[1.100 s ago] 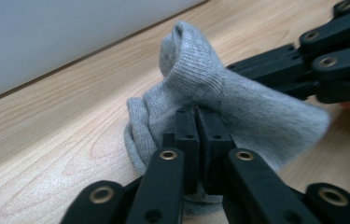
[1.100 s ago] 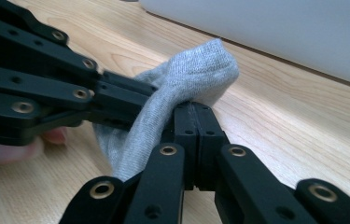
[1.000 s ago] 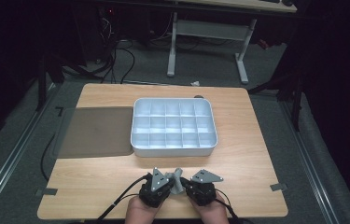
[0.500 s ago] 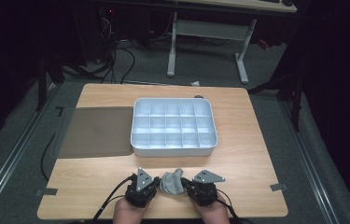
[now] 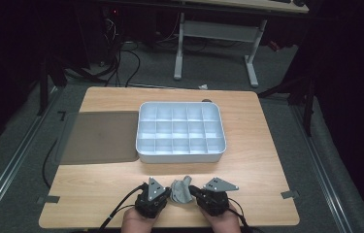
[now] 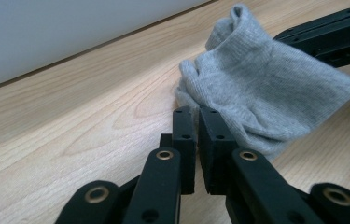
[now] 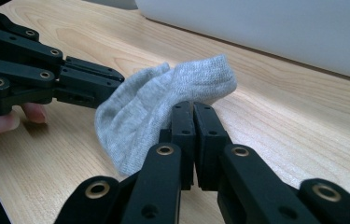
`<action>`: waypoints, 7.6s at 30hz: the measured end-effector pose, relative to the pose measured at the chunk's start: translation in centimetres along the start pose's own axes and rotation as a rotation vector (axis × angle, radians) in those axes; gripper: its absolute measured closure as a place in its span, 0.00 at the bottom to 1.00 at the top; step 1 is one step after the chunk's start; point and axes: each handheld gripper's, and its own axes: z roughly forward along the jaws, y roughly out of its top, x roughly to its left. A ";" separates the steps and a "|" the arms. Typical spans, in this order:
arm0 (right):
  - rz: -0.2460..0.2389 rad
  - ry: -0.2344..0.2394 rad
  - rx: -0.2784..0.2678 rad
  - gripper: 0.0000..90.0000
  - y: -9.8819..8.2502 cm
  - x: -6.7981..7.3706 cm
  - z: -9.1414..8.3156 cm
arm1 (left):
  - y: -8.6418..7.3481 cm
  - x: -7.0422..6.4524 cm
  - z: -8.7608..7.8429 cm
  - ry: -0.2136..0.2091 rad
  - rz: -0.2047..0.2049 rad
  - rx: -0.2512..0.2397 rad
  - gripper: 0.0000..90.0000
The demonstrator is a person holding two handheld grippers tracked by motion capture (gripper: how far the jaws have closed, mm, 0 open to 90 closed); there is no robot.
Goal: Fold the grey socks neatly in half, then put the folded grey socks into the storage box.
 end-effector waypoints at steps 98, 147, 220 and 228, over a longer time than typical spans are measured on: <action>-0.046 0.053 -0.013 1.00 -0.7 0.5 0.8 | 3.6 -1.6 1.4 -0.089 0.047 -0.136 1.00; 0.129 0.189 0.139 0.65 -0.4 -0.1 1.4 | -0.1 0.2 -0.6 -0.075 0.017 -0.124 0.89; -0.001 -0.192 0.220 0.78 4.7 -7.3 -5.2 | -3.4 10.5 -6.2 0.084 -0.091 -0.155 0.44; 0.023 -0.182 0.196 0.78 6.8 -7.8 -6.6 | -3.3 10.7 -6.3 0.076 -0.100 -0.173 0.44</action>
